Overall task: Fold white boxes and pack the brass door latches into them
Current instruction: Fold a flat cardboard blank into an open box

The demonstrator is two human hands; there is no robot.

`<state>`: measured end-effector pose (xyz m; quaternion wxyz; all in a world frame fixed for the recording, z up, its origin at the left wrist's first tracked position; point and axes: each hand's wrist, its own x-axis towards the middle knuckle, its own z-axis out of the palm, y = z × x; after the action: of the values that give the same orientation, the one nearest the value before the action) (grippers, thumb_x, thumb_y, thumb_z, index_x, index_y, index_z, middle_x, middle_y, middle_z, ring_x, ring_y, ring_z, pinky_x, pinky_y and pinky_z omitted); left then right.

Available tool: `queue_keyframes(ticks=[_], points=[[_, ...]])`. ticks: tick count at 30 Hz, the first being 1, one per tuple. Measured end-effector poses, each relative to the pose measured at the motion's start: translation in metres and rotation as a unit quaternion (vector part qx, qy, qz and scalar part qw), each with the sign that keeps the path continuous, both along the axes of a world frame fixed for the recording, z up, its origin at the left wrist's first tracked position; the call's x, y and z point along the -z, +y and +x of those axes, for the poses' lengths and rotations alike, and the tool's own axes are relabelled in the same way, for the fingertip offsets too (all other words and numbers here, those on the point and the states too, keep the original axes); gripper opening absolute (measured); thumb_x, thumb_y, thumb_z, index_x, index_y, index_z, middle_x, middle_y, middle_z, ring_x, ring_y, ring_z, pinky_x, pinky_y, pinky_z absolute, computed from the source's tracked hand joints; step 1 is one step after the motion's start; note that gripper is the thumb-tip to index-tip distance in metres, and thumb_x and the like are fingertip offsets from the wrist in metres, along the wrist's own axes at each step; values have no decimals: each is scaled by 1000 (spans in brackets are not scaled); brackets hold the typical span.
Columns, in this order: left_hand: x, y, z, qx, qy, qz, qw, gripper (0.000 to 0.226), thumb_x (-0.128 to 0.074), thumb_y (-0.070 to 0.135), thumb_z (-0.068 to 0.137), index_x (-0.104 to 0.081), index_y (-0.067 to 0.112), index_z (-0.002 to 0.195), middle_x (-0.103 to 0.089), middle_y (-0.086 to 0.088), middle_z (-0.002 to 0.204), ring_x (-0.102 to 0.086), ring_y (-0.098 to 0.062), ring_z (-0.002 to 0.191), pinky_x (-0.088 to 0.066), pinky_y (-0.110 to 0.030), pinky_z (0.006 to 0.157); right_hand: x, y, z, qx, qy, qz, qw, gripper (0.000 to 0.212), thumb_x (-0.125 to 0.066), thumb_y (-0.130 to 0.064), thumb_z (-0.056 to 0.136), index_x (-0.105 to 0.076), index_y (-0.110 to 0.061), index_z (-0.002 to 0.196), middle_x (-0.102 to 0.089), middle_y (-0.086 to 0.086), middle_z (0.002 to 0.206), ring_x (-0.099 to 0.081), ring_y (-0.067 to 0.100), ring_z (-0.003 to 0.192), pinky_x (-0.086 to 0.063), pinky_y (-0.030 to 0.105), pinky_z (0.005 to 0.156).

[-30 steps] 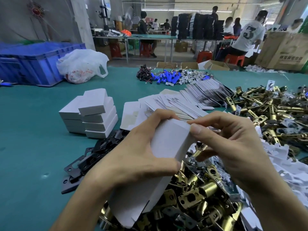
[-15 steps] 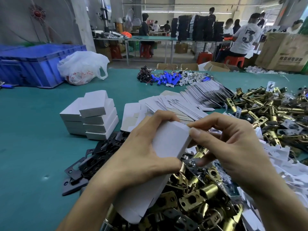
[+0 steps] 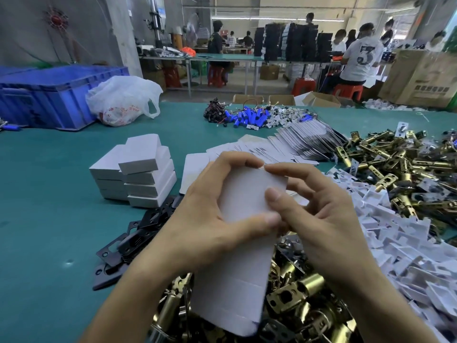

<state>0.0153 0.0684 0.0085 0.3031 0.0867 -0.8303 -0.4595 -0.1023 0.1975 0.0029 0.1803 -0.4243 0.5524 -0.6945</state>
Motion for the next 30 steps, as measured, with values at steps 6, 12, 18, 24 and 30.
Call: queue_keyframes(ticks=[6,12,18,24,30], points=[[3,-4,-5,-31,-7,89,996,27,-76,43,79,-66,43,104,-71,5,108,-73,-26,92,-62,-52,75,4,-3,-6,0,-51,20,998,27,-72,-26,73,-74,-19,98,-73,2,89,-69,15,66,-52,23,52],[6,-8,-6,-20,2,143,989,16,-73,37,81,-71,36,97,-76,2,98,-74,-24,86,-63,-39,66,10,-6,-9,-11,-62,44,997,26,-79,-28,79,-74,-25,104,-75,1,94,-70,17,72,-55,26,54],[7,-7,-11,-62,78,248,964,16,-72,39,74,-75,25,82,-74,-4,79,-66,-16,59,-54,-28,50,11,-8,-8,-78,-76,89,990,37,-70,-25,79,-65,-40,112,-73,16,94,-72,23,76,-55,29,59],[14,-10,-17,-116,137,279,943,7,-75,29,88,-74,28,81,-74,-1,77,-63,-13,60,-54,-30,51,10,-5,-9,-59,-64,112,990,73,-78,-33,72,-47,-49,136,-75,8,100,-75,23,86,-57,30,65],[15,-28,-16,-208,277,332,877,9,-68,25,92,-61,26,97,-68,12,63,-62,-3,56,-51,-22,49,8,-3,-3,-129,-66,183,972,71,-82,-19,75,-50,-32,137,-75,8,107,-74,25,92,-61,34,75]])
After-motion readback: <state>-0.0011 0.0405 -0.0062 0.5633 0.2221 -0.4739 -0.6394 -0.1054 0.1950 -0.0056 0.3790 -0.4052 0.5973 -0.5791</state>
